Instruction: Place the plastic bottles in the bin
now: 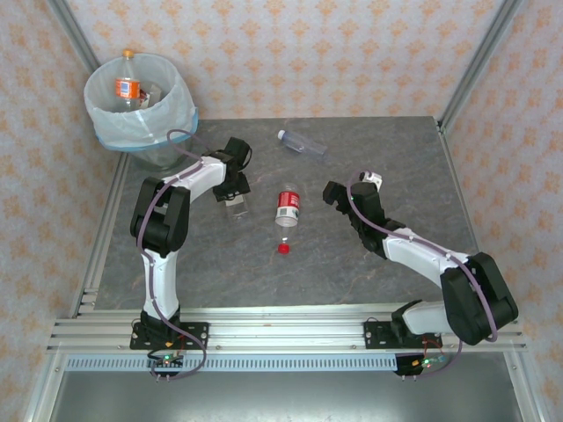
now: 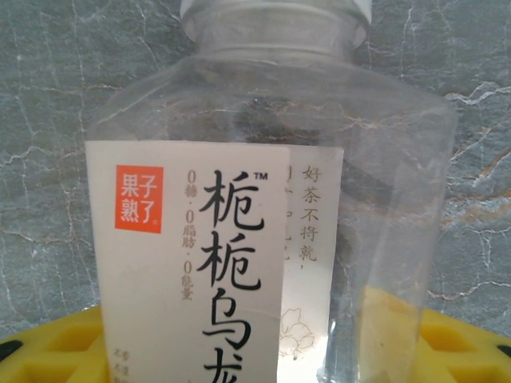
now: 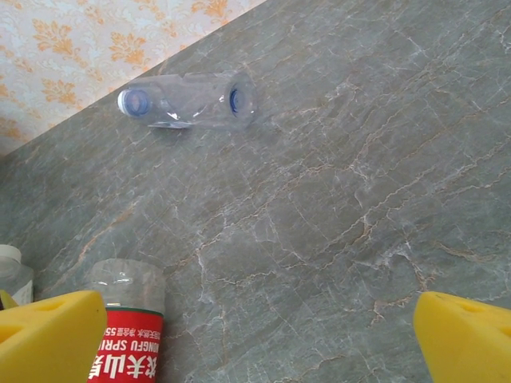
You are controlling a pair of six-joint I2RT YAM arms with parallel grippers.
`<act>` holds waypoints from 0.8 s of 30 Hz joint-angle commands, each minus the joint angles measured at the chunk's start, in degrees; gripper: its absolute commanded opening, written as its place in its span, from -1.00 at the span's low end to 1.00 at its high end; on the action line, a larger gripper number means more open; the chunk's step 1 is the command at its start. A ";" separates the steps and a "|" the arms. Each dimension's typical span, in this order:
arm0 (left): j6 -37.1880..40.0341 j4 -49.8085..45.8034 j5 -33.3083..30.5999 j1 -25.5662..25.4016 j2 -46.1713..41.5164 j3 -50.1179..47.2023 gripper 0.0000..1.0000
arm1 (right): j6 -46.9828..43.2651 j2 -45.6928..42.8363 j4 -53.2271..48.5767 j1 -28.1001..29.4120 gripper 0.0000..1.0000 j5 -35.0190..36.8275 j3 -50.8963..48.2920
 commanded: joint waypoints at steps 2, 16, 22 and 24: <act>1.67 2.13 -1.88 -0.51 -5.41 -2.41 -0.54 | 0.49 0.18 0.02 -0.44 0.98 -0.26 1.59; 2.33 5.48 1.40 -1.15 -14.94 -4.07 -1.00 | -5.19 -2.27 3.18 0.11 0.98 -13.99 2.05; 2.61 6.94 3.27 -1.15 -18.18 -4.87 -1.00 | -9.87 -2.27 4.98 2.72 0.98 -17.32 2.44; 2.78 7.22 3.12 -1.11 -19.30 -5.01 -1.00 | -11.87 -2.07 5.20 4.08 0.98 -17.50 2.79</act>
